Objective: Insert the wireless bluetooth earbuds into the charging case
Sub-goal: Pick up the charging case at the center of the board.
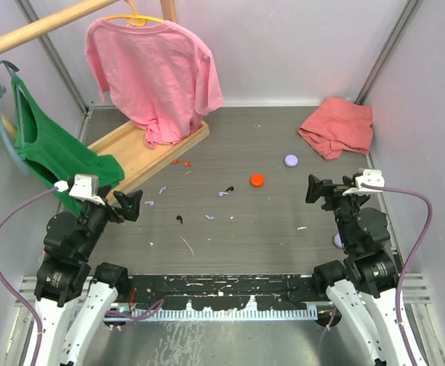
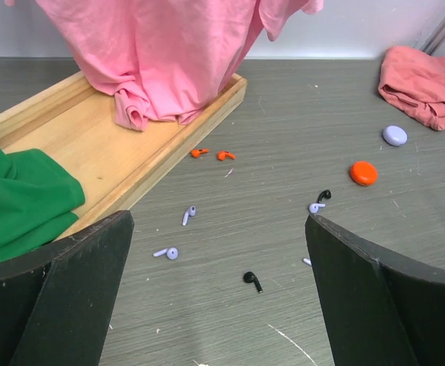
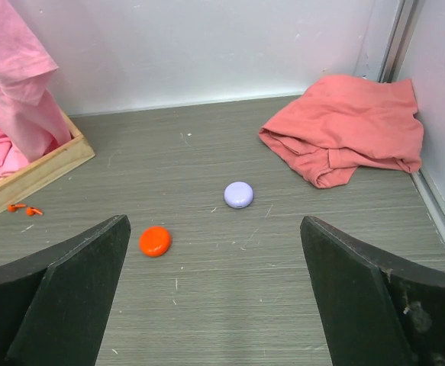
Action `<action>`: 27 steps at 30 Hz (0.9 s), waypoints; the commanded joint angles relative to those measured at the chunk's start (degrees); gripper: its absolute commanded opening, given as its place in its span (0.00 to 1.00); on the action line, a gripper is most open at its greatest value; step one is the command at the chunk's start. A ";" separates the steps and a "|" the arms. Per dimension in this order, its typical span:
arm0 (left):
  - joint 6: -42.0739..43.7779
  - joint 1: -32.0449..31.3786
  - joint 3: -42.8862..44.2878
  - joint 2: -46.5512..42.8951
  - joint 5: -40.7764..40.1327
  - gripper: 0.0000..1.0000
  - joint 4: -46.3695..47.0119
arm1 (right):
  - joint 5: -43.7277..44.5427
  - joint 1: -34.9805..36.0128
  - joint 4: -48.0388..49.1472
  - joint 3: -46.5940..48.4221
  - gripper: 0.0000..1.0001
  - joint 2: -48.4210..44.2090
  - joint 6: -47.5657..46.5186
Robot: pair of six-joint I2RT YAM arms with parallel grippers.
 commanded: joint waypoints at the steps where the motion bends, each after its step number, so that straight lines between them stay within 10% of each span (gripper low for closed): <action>1: -0.27 -0.41 -0.04 -0.97 -0.55 0.98 4.13 | 1.30 0.36 3.50 0.60 1.00 0.34 -0.03; 27: -1.18 -6.33 0.74 -2.50 -5.83 0.98 0.63 | 4.94 0.35 -17.54 6.82 1.00 24.50 26.67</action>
